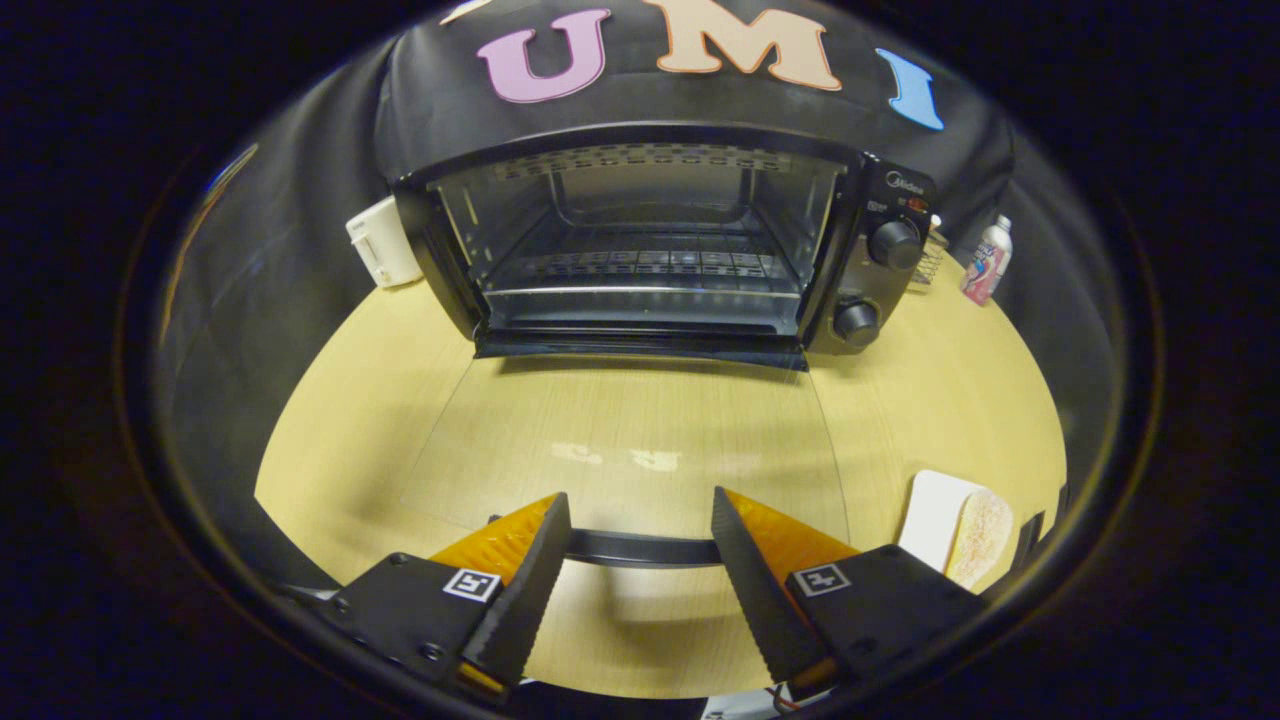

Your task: Open the toaster oven, put the food inside, and close the toaster oven door.

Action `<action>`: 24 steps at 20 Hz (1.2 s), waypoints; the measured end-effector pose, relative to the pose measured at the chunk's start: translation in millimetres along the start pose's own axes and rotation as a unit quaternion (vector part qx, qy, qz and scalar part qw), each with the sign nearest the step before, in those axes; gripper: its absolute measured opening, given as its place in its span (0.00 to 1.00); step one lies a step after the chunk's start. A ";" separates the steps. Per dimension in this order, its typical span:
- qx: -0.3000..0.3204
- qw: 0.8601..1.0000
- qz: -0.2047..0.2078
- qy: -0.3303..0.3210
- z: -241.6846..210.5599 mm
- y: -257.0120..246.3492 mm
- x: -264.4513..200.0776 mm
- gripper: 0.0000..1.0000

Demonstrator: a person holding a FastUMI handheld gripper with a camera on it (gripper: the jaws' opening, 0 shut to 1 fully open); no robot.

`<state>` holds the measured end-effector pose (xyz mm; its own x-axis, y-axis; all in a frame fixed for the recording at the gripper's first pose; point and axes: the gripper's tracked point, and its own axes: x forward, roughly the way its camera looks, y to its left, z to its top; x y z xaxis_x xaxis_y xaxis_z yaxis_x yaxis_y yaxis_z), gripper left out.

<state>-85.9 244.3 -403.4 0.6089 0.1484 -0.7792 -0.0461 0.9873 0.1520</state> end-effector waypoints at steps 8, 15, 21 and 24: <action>0.064 0.996 -0.047 -0.045 13.2 -92.2 -47.4 0.89; 0.148 0.976 -0.145 -0.061 -19.8 -214.9 -92.7 0.89; 0.171 0.968 -0.179 -0.036 -66.1 -271.3 -95.9 0.89; 0.168 0.973 -0.159 -0.023 -76.1 -267.3 -83.6 0.89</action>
<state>-184.7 -27.7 -425.1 0.5849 -0.1717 -0.7927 0.4063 0.9079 0.1032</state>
